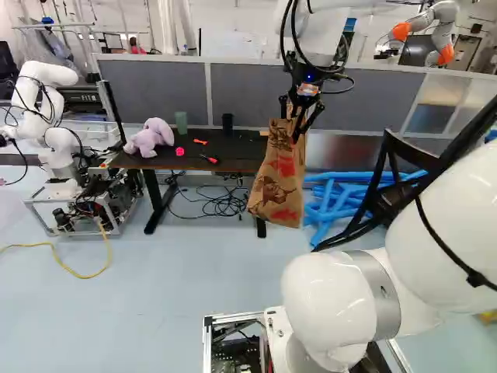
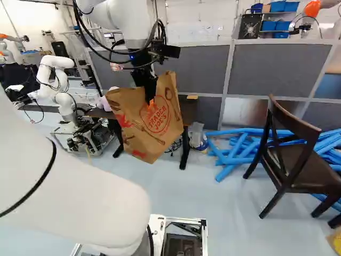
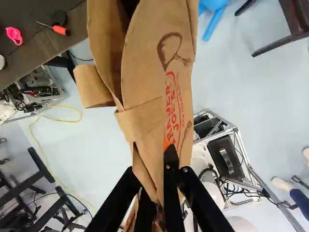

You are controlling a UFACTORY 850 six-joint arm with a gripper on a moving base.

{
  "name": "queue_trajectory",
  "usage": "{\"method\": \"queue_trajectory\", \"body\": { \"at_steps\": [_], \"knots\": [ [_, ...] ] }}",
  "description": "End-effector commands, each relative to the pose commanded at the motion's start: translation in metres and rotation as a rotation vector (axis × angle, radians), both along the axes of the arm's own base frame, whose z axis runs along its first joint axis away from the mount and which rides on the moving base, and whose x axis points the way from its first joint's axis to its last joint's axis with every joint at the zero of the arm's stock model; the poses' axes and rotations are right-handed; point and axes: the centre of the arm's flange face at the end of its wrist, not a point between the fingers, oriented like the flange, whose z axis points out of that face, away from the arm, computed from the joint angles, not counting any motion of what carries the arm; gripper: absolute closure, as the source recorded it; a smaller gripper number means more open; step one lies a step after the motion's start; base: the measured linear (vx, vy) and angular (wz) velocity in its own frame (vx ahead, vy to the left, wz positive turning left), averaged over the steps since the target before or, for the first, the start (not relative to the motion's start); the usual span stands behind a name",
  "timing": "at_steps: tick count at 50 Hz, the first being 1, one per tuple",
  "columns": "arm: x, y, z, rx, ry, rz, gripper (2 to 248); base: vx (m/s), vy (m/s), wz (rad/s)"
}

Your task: Pick up the bag on the ground and place it on the table

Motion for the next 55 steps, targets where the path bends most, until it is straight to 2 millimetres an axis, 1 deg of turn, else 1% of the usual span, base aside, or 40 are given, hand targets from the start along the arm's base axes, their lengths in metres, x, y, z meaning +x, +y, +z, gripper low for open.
{"method": "queue_trajectory", "body": {
  "at_steps": [16, 38, 55],
  "knots": [
    [0.0, 0.0, 0.0, 0.0, 0.0, 0.0, 227, 0.128, -0.037, 0.199],
    [0.0, 0.0, 0.0, 0.0, 0.0, 0.0, 227, 0.15, -0.072, 0.009],
    [0.0, 0.0, 0.0, 0.0, 0.0, 0.0, 227, 0.155, -0.045, 0.0]
  ]
}}
